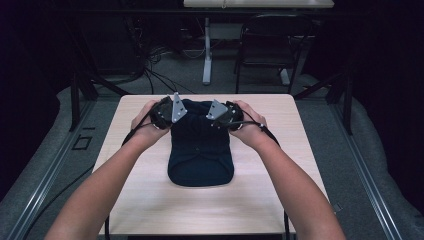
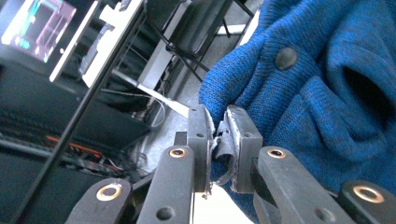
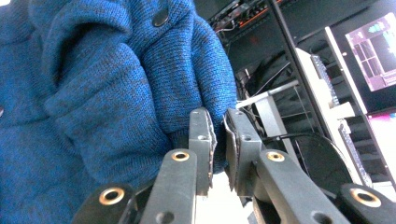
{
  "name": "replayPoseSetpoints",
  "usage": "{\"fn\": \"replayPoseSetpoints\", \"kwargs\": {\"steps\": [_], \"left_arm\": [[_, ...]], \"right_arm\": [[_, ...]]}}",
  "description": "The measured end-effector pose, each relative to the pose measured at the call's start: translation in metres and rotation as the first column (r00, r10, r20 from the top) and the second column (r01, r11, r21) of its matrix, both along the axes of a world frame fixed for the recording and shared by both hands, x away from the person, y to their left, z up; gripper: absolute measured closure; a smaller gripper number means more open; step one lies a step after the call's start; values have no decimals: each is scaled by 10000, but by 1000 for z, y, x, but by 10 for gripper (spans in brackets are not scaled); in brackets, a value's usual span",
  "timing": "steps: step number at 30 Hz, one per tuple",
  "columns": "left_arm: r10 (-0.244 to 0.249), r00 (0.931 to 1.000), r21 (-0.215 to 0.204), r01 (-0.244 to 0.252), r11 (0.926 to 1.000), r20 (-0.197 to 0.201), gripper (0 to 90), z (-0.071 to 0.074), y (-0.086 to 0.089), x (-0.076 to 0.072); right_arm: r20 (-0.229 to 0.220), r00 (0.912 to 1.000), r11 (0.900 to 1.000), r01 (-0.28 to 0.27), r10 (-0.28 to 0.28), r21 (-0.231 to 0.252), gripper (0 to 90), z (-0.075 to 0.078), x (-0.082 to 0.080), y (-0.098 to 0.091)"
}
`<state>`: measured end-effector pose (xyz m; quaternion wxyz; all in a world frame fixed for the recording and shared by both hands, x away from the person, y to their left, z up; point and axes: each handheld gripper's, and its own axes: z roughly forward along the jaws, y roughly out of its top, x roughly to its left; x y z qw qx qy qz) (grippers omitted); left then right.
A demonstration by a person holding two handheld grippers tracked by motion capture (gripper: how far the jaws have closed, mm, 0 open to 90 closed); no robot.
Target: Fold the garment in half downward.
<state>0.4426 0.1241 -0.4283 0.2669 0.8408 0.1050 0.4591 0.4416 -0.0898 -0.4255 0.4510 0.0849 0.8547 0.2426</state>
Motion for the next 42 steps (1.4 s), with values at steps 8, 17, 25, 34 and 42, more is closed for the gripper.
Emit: {"fn": "replayPoseSetpoints", "kwargs": {"steps": [8, 17, 25, 34, 42], "left_arm": [[-524, 9986, 389, 527, 9979, -85, 811, -23, -6, -22], [-718, 9968, 521, 736, 9959, -352, 811, -35, -4, -36], [-915, 9949, 424, 933, 9947, -431, 811, -42, -1, -47], [-1135, 9915, 348, 1158, 9927, -630, 810, -43, 2, -60], [-1271, 9889, 246, 1294, 9913, -775, 808, -42, 4, -70]], "right_arm": [[-16, 9989, 9981, -471, 470, -400, 812, -26, -19, -10], [1, 9966, 9938, -822, 825, -752, 812, -39, -38, -13], [-76, 9936, 9898, -1127, 1125, -867, 811, -46, -51, -14], [-308, 9916, 9882, -1275, 1253, -852, 810, -47, -63, -15], [-582, 9891, 9876, -1395, 1355, -715, 809, -46, -75, -16]]}}
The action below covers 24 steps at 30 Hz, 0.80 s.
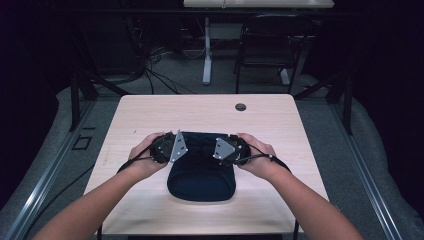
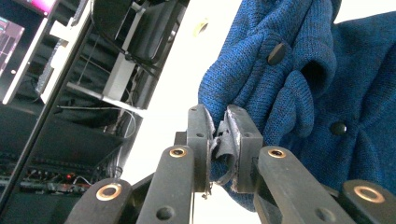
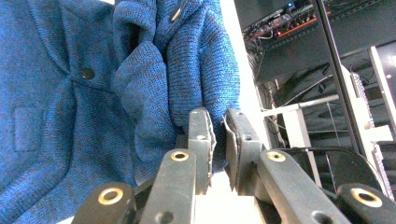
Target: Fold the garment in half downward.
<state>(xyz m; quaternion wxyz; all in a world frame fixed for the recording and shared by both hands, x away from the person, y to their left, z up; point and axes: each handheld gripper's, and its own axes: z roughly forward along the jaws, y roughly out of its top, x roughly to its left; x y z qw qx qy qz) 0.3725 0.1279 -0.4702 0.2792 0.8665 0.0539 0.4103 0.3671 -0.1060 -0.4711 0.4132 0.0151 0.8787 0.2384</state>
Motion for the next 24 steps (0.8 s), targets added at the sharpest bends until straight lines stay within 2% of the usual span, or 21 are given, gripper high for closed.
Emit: {"fn": "replayPoseSetpoints", "kwargs": {"steps": [7, 9, 12, 13, 14, 15, 18, 19, 20, 21, 22, 24], "left_arm": [[-7, 9992, -293, -5, 9996, -390, 807, 0, 3, -4], [-28, 9991, -273, 16, 9996, -427, 806, 0, 4, -6], [-76, 9985, -361, 56, 9993, -551, 806, -1, 5, -9], [-103, 9982, -307, 85, 9995, -593, 805, -1, 6, -10], [-121, 9979, -317, 101, 9994, -633, 804, -2, 6, -11], [-112, 9978, -332, 91, 9994, -653, 804, -2, 5, -12], [-148, 9962, -271, 125, 9996, -853, 804, -1, 6, -13], [-166, 9953, -285, 140, 9995, -951, 804, -1, 6, -13], [-184, 9943, -298, 153, 9994, -1054, 803, -1, 7, -13], [-250, 9902, -353, 203, 9992, -1375, 802, -1, 7, -13], [-278, 9864, -436, 210, 9988, -1617, 799, -1, 8, -12], [-350, 9763, -559, 236, 9982, -2137, 798, -1, 9, -12]], "right_arm": [[-127, 9999, 10000, -80, 80, 3, 807, 2, -10, 0], [-163, 9998, 9998, -127, 124, -168, 807, 4, -12, 0], [-204, 9996, 9998, -188, 186, -100, 806, 3, -15, 1], [-211, 9996, 9993, -175, 167, -345, 805, 5, -17, 1], [-262, 9995, 9996, -206, 200, -206, 805, 3, -17, 2], [-322, 9993, 9990, -183, 171, -398, 805, 5, -18, 2], [-426, 9990, 9996, -173, 163, -242, 803, 3, -21, 3], [-547, 9984, 9990, -142, 118, -432, 803, 5, -22, 3], [-734, 9973, 9993, -116, 90, -352, 803, 5, -22, 3], [-991, 9950, 9998, -122, 108, -133, 803, 4, -22, 3], [-1431, 9897, 10000, -16, 23, 57, 802, 5, -22, 2], [-1877, 9822, 9998, 91, -53, 193, 803, 4, -22, 0]]}}
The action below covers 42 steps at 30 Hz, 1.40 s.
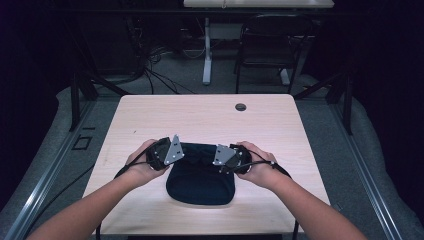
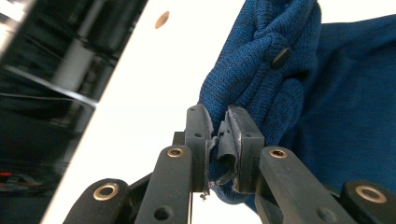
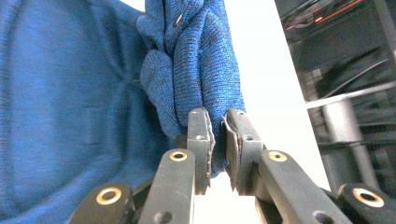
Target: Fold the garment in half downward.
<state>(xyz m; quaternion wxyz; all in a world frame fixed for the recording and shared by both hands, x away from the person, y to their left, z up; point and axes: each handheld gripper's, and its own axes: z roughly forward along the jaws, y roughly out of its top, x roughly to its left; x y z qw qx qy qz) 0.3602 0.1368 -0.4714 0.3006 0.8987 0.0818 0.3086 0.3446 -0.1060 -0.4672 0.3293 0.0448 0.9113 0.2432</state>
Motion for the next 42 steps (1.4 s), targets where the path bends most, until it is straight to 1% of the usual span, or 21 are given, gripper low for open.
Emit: {"fn": "replayPoseSetpoints", "kwargs": {"steps": [3, 4, 5, 6, 7, 9, 10, 12, 15, 17, 18, 19, 22, 26, 28, 30, 33, 34, 36, 38, 42], "left_arm": [[-98, 9975, -251, 81, 9997, -703, 798, 0, 2, -1], [-127, 9962, -351, 97, 9993, -856, 798, -1, 3, -1], [-135, 9957, -359, 102, 9993, -919, 798, -2, 3, -2], [-158, 9946, -345, 123, 9993, -1023, 797, -2, 4, -2], [-166, 9939, -422, 121, 9990, -1092, 797, -3, 5, -2], [-210, 9915, -490, 148, 9987, -1286, 797, -3, 7, -3], [-255, 9904, -492, 189, 9986, -1356, 796, -3, 7, -4], [-337, 9894, -418, 281, 9987, -1412, 795, -4, 7, -5], [-437, 9874, -352, 388, 9986, -1518, 794, -5, 6, -7], [-367, 9859, -481, 292, 9984, -1634, 792, -6, 7, -8], [-394, 9841, -466, 317, 9984, -1731, 792, -6, 8, -8], [-334, 9813, -527, 238, 9983, -1898, 792, -7, 9, -8], [-310, 9800, -617, 192, 9979, -1964, 790, -9, 11, -10], [-307, 9769, -529, 199, 9984, -2114, 788, -11, 13, -13], [-310, 9760, -638, 176, 9978, -2154, 787, -13, 13, -14], [-343, 9726, -662, 195, 9976, -2299, 786, -14, 14, -16], [-289, 9728, -649, 143, 9978, -2299, 781, -17, 13, -19], [-291, 9722, -686, 135, 9976, -2324, 779, -18, 14, -20], [-294, 9686, -739, 114, 9972, -2467, 777, -18, 15, -22], [-296, 9686, -849, 88, 9963, -2470, 775, -20, 16, -25], [-318, 9654, -793, 116, 9968, -2589, 772, -24, 16, -29]], "right_arm": [[-654, 9978, 9998, 99, -87, 183, 804, -2, -1, -3], [-792, 9968, 10000, 80, -75, 60, 804, 0, -1, -4], [-1068, 9942, 9997, 103, -76, 241, 804, 0, -1, -4], [-1165, 9932, 9998, 104, -85, 158, 804, 1, -1, -5], [-1434, 9896, 9988, 180, -112, 460, 804, 1, -1, -6], [-1812, 9834, 9978, 232, -116, 618, 805, -1, -1, -7], [-1821, 9832, 9984, 210, -110, 532, 805, -1, -1, -8], [-2070, 9783, 9971, 267, -114, 710, 805, -3, -2, -8], [-2212, 9752, 9982, 221, -94, 553, 804, -5, -4, -8], [-2244, 9744, 9983, 227, -101, 539, 804, -4, -5, -8], [-2300, 9731, 9982, 229, -97, 546, 803, -4, -5, -7], [-2379, 9713, 9970, 244, -61, 741, 803, -5, -6, -7], [-2444, 9697, 9985, 171, -40, 514, 802, -3, -8, -5], [-2649, 9643, 9976, 238, -58, 648, 800, -6, -10, -3], [-2810, 9597, 9970, 298, -86, 714, 800, -8, -11, -4], [-2859, 9582, 9962, 339, -96, 801, 800, -11, -12, -4], [-2820, 9593, 9976, 295, -106, 626, 798, -13, -15, -4], [-2899, 9570, 9956, 375, -109, 861, 797, -14, -15, -4], [-2933, 9559, 9953, 408, -133, 877, 797, -16, -17, -5], [-2964, 9550, 9940, 418, -99, 1015, 797, -18, -19, -6], [-2926, 9562, 9957, 341, -75, 860, 798, -20, -22, -6]]}}
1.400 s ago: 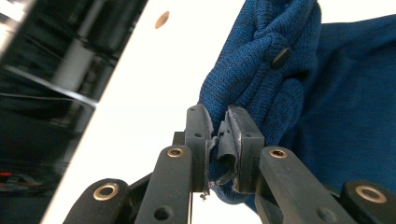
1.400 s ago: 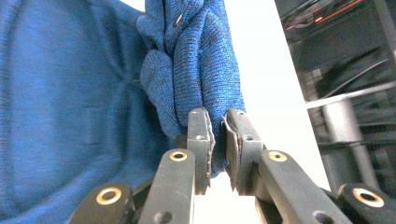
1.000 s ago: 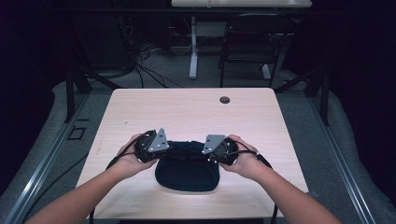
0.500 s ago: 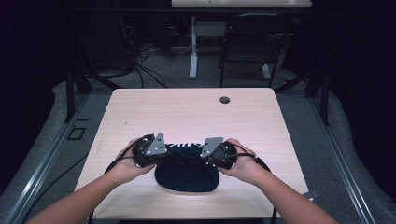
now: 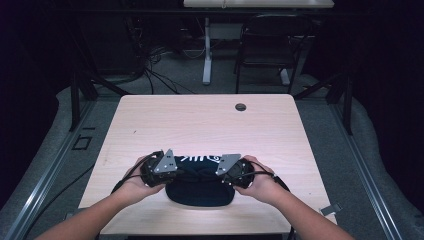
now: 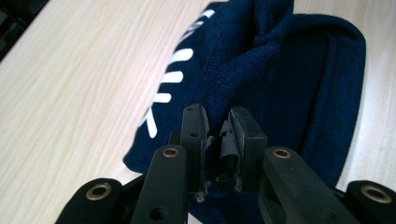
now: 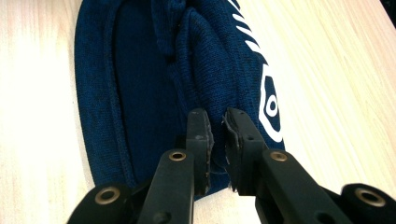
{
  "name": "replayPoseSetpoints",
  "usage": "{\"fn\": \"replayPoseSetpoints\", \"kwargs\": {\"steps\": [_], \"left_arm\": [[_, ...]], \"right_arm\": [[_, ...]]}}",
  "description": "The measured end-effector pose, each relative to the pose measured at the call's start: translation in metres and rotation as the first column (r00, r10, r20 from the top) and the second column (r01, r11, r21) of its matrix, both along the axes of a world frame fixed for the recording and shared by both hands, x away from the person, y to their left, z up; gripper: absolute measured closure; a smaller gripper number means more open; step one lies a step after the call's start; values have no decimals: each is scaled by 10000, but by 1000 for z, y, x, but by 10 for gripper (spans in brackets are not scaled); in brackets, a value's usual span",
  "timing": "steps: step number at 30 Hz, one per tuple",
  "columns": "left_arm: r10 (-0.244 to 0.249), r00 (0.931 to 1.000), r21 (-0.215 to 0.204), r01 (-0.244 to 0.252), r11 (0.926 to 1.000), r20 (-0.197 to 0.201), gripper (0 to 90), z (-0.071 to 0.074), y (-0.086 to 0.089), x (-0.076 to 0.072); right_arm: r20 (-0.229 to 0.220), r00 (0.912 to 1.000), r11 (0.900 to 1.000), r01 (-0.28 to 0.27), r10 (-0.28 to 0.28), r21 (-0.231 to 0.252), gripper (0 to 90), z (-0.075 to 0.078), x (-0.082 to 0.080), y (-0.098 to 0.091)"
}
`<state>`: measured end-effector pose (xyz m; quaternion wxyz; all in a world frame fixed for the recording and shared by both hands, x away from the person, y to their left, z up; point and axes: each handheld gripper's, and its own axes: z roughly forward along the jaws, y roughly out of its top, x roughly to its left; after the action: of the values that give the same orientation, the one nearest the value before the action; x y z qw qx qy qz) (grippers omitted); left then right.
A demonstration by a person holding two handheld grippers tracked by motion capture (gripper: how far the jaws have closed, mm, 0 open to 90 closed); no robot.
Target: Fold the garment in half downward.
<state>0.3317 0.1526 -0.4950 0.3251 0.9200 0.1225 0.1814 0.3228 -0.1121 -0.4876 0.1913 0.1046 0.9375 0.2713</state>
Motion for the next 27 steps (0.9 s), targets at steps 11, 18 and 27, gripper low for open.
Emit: {"fn": "replayPoseSetpoints", "kwargs": {"steps": [11, 18, 27], "left_arm": [[11, 9988, -362, -29, 9993, -496, 764, -14, 1, -13], [29, 9961, -569, -80, 9983, -887, 756, -23, 2, -22], [-130, 9958, -314, 102, 9995, -905, 691, -40, 2, -37]], "right_arm": [[-78, 10000, 10000, -4, 4, 17, 810, -9, -8, -2], [-389, 9992, 9999, 41, -35, 160, 809, -20, -14, -4], [-835, 9965, 9996, 48, -23, 294, 787, -37, -28, -3]]}}
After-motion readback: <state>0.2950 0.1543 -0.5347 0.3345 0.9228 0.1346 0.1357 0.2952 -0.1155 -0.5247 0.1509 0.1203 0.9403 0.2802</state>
